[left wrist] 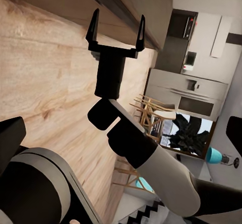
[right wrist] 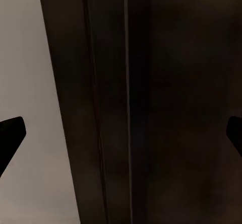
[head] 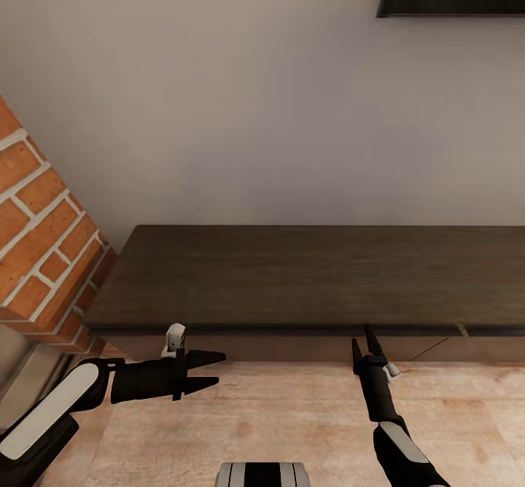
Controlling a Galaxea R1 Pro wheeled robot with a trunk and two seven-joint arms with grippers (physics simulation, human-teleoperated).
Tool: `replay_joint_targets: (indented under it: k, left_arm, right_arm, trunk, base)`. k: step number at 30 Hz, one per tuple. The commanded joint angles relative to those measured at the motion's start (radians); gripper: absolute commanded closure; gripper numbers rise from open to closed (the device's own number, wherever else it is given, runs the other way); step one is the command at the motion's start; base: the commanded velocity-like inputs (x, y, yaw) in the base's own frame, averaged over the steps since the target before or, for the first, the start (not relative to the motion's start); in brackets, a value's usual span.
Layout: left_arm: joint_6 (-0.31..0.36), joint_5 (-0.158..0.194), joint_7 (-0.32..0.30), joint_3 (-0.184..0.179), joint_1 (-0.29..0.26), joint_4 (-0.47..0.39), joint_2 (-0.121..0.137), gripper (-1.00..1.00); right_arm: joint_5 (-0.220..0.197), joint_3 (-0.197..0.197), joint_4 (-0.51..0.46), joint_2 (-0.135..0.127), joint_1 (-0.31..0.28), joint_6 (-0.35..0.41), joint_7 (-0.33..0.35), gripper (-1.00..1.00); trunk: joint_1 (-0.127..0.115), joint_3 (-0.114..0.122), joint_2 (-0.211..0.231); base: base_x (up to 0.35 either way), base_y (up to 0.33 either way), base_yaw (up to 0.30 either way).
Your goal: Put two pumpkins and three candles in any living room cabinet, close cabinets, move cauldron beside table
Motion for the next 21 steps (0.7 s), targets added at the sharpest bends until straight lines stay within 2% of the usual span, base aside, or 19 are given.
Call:
replay_joint_targets:
  k: [1,3,4,21]
  left_arm:
    - [0.001,-0.005,-0.006,-0.001,-0.001,0.000,0.001,-1.00]
    - [0.001,-0.004,-0.006,-0.001,-0.001,0.000,0.001,-1.00]
    - [0.001,-0.004,-0.006,-0.001,-0.001,0.000,0.001,-1.00]
    - [0.001,-0.004,-0.006,-0.001,-0.001,0.000,0.001,-1.00]
  right_arm:
    - [-0.009,0.001,0.001,0.000,0.000,0.007,0.003,-1.00]
    - [-0.008,0.001,0.000,0.000,0.000,0.006,0.002,-1.00]
    - [-0.009,0.001,0.000,0.000,0.000,0.006,0.002,1.00]
    - [-0.009,0.001,0.001,0.000,0.000,0.042,0.000,1.00]
  trunk:
    - [0.000,-0.001,0.000]
    - [0.000,-0.001,0.000]
    - [0.000,-0.001,0.000]
    - [0.000,-0.001,0.000]
  base:
    - [0.001,0.000,0.000]
    - [0.000,0.000,0.000]
    - [0.000,0.000,0.000]
    - [0.000,0.000,0.000]
